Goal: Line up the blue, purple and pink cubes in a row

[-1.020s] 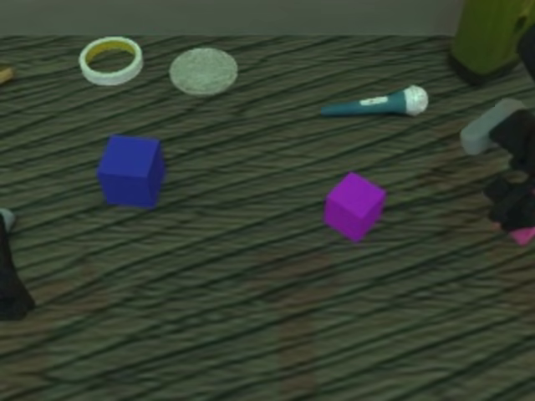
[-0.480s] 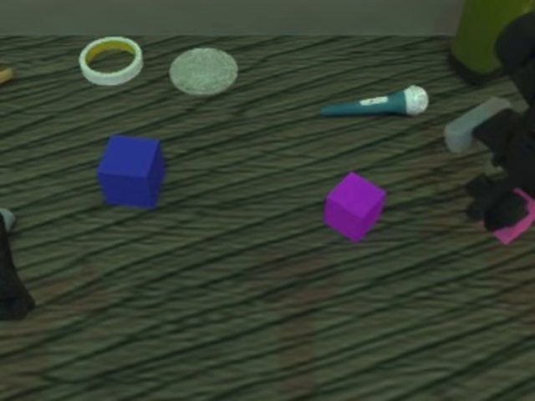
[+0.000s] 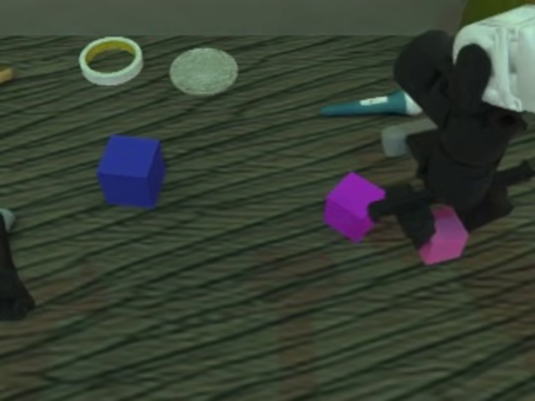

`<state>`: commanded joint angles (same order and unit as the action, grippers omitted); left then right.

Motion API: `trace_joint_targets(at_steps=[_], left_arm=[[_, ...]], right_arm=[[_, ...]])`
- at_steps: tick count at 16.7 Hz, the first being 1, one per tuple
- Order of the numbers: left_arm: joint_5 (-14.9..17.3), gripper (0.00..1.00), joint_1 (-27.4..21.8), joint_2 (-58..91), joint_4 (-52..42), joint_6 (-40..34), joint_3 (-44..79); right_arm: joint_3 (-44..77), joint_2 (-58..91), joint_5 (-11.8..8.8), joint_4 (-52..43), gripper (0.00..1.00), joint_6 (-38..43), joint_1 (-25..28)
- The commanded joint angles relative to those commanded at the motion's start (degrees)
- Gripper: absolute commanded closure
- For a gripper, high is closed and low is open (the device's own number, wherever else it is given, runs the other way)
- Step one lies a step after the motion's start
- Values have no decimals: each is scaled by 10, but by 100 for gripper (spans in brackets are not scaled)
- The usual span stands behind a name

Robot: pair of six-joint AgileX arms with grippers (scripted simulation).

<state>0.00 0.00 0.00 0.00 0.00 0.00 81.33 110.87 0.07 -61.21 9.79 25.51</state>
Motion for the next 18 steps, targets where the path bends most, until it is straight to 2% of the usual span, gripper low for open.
trace_joint_targets(at_steps=[4, 7, 14, 18], left_arm=[[0, 0, 0, 0, 0, 0, 0], [0, 0, 0, 0, 0, 0, 0], [0, 0, 0, 0, 0, 0, 0], [0, 0, 0, 0, 0, 0, 0]], right_arm=[[4, -7, 4, -9, 100, 181, 73], [5, -19, 7, -9, 100, 259, 110], [3, -21, 8, -5, 100, 281, 120], [-36, -2, 8, 56, 100, 282, 121]])
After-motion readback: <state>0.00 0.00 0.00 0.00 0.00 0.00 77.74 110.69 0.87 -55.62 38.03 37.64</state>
